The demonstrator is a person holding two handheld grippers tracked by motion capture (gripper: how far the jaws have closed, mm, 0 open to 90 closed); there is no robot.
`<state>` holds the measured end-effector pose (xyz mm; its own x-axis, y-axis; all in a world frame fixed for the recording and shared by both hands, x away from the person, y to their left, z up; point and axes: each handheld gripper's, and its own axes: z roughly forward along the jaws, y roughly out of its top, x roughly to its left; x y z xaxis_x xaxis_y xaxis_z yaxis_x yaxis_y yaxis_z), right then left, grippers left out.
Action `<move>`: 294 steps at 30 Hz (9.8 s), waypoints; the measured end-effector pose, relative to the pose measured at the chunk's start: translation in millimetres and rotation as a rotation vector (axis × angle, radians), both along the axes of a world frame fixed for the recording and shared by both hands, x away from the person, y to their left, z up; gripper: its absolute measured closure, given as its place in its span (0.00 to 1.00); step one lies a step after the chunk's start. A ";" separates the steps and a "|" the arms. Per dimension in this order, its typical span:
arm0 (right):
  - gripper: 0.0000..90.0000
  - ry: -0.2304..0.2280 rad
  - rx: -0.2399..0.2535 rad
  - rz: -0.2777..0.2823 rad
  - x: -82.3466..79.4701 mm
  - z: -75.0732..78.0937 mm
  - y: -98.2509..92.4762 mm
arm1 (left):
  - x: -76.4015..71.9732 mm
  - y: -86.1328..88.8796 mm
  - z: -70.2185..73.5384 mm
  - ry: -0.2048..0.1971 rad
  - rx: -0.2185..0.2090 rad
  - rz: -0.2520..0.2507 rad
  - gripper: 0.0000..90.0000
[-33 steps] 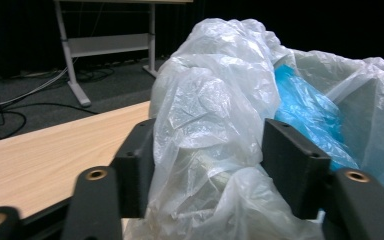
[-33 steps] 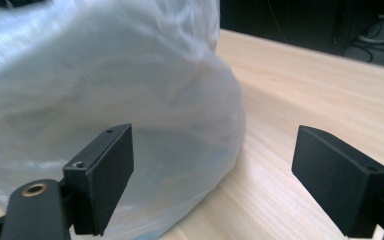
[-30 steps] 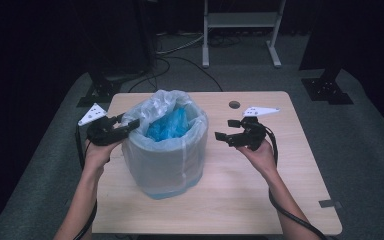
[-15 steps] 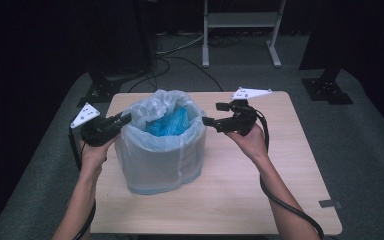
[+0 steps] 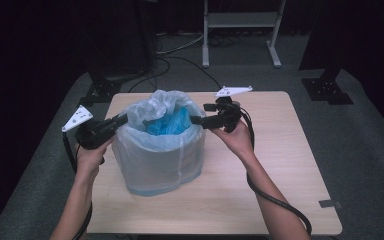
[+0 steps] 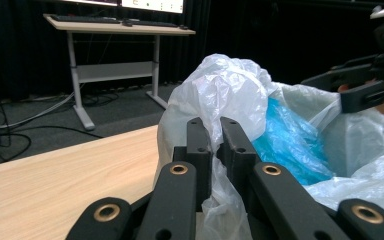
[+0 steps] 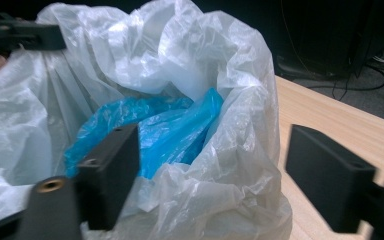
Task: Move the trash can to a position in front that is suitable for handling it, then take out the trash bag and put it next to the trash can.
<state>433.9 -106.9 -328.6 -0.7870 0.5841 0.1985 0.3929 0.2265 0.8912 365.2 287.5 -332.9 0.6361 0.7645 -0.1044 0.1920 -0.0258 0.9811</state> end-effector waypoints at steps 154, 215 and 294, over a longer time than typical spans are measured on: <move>0.97 0.083 0.086 0.270 -38.3 40.5 84.9 | -6.4 -82.0 66.2 0.079 -0.052 -0.413 0.74; 0.98 0.090 0.452 0.076 -5.0 123.3 -69.5 | -30.0 -33.8 55.6 0.036 -0.042 -0.280 0.11; 0.97 0.276 0.241 -0.110 12.6 -33.3 -107.8 | -24.3 -30.9 40.9 0.069 -0.021 -0.268 0.11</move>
<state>446.5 -214.6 -361.9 -0.6199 0.5731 0.5359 0.6358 -0.0334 0.7712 341.0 256.6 -292.0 0.8064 0.5669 -0.1686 0.2475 -0.0645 0.9668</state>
